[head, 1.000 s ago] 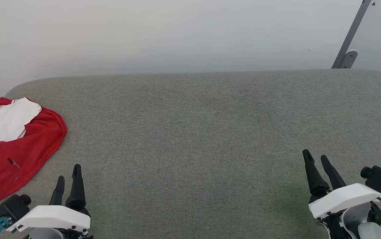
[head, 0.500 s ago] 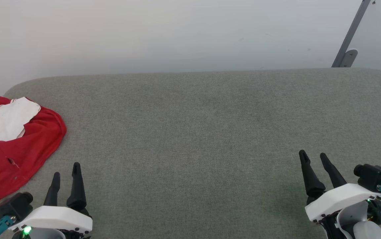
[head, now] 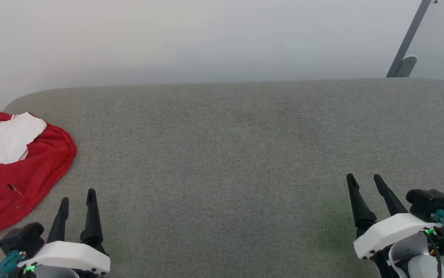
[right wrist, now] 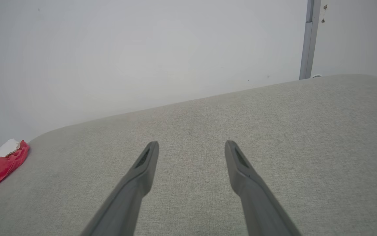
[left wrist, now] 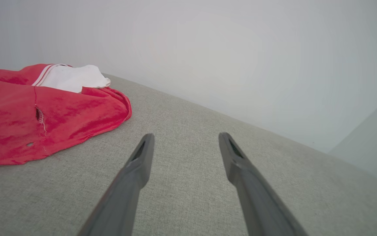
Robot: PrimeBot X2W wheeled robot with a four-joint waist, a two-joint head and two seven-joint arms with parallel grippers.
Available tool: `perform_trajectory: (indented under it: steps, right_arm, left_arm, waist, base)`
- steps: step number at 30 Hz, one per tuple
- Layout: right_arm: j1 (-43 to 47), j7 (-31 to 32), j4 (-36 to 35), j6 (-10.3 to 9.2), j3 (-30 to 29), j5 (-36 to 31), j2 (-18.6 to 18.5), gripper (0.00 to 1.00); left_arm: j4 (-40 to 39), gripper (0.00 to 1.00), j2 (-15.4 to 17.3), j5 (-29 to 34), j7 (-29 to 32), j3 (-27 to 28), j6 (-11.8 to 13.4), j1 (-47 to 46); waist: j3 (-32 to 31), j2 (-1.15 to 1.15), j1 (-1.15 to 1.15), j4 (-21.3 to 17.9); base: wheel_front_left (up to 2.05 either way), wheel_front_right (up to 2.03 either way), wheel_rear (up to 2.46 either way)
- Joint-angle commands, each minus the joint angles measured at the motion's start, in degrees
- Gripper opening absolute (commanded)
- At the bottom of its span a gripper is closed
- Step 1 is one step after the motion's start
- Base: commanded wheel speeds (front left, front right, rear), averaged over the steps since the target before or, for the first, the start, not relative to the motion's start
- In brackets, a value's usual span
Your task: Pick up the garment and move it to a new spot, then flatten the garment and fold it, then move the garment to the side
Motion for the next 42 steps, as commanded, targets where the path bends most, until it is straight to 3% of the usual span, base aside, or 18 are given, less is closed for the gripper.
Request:
perform_trajectory:
  steps: [1, 33, 42]
  right_arm:
    - [-0.96, -0.48, -0.67, 0.08, 0.14, -1.25, -0.29, 1.00]
    - [-1.21, -3.36, -0.39, 0.06, 0.48, -15.95, -0.37, 1.00]
    - [-1.00, -3.85, -0.37, 0.06, -0.43, -17.57, 0.06, 1.00]
  left_arm:
    - [-0.16, 1.00, 0.08, 1.83, -0.58, 0.06, -0.42, 0.15]
    - [0.37, 1.00, 0.11, 16.09, -4.13, 0.45, -1.84, 0.90]
    - [0.35, 1.00, -0.10, 16.82, -4.45, 0.73, -1.91, 0.62]
  waist:
    - [0.02, 0.00, 0.00, -0.01]
    - [0.34, 0.00, 0.00, 0.05]
    - [0.47, 0.00, 0.00, 0.04]
  base:
    - [0.00, 0.00, 0.00]
    - [0.00, 0.00, 0.00]
    - [0.00, 0.00, 0.00]
